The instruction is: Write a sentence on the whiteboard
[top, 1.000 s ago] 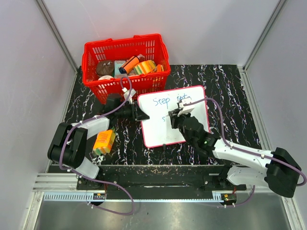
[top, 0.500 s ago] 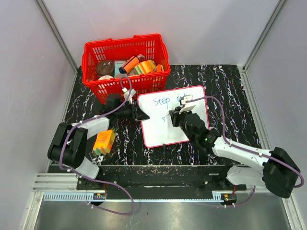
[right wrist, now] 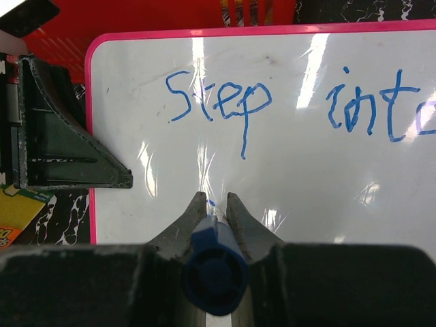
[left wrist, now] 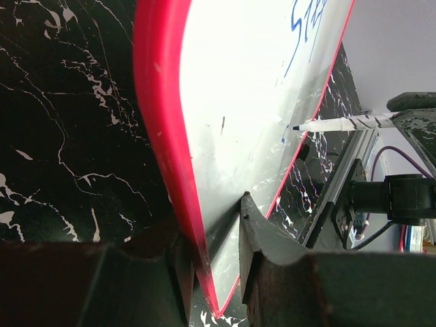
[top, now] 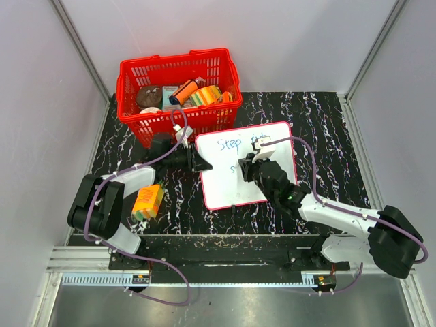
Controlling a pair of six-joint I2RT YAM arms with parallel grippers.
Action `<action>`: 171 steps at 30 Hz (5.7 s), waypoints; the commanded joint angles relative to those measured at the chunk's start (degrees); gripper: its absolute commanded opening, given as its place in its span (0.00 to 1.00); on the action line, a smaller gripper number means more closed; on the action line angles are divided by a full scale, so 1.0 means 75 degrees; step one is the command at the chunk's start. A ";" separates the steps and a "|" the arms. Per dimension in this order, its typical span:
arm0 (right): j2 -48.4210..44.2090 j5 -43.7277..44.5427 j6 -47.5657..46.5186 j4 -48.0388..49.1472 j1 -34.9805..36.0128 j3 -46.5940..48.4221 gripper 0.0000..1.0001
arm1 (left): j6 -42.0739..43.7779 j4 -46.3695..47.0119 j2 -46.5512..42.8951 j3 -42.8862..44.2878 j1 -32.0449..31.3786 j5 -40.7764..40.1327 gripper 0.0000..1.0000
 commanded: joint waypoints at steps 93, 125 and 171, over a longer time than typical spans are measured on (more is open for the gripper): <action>-0.0216 0.0253 0.0248 -0.0730 -0.0306 -0.0017 0.00 | 0.1351 -0.0774 0.0430 -0.0068 -0.0172 -0.1829 0.00; -0.1342 0.0219 0.0155 -0.1117 -0.0306 0.0134 0.00 | 0.1339 -0.0786 0.0430 -0.0080 -0.0172 -0.1852 0.00; -0.0744 -0.0392 0.0753 -0.0614 -0.1126 0.0065 0.00 | 0.1351 -0.0786 0.0430 -0.0068 -0.0172 -0.1817 0.00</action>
